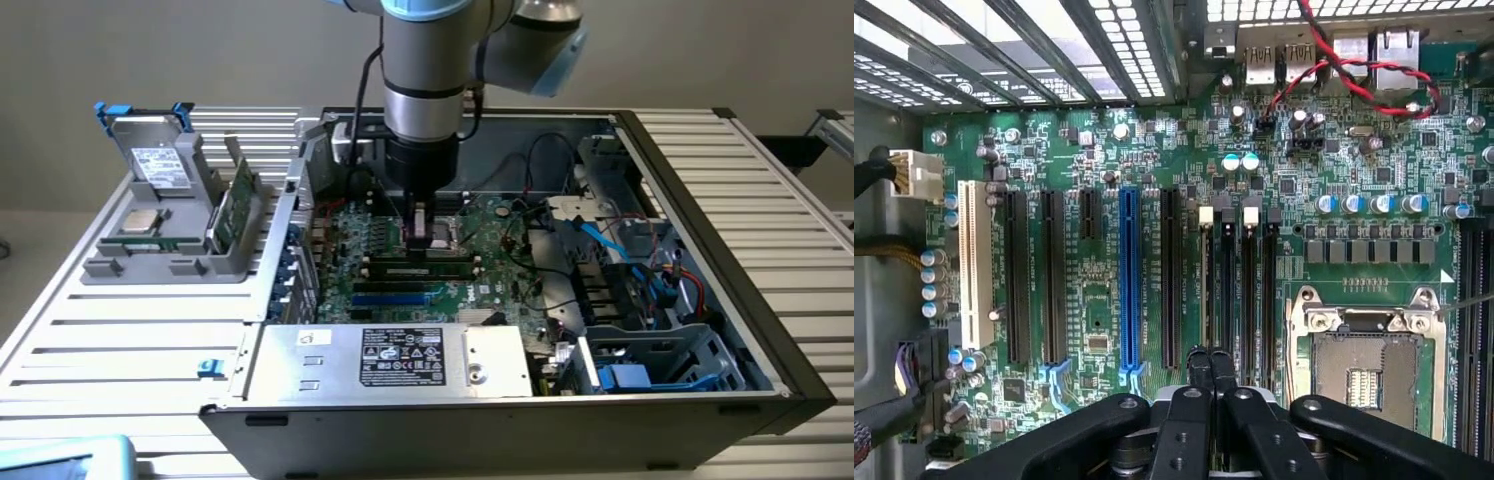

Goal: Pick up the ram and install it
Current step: 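Press down the ram until it locks into place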

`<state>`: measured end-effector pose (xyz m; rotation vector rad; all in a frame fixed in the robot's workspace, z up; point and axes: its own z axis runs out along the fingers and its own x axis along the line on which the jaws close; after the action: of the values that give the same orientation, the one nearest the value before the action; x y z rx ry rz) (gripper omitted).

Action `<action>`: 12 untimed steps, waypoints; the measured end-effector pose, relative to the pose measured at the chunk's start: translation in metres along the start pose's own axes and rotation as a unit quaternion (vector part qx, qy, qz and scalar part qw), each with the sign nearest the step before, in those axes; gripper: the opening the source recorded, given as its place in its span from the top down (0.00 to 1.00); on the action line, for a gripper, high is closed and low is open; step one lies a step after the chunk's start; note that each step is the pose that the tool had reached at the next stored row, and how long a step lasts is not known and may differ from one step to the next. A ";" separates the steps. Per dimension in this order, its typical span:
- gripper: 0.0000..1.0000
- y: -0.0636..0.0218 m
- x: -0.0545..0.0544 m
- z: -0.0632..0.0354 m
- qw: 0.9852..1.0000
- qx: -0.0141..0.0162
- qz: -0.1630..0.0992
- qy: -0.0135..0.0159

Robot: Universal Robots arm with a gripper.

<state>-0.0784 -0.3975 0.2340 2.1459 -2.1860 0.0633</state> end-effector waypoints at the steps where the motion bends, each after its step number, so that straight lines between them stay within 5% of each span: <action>1: 0.89 0.0001 0.000 0.0007 1.000 0.000 0.000 0.000; 12: 0.89 0.0027 -0.002 0.0051 1.000 0.002 0.000 0.001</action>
<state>-0.0812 -0.3957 0.2289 2.1458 -2.1863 0.0697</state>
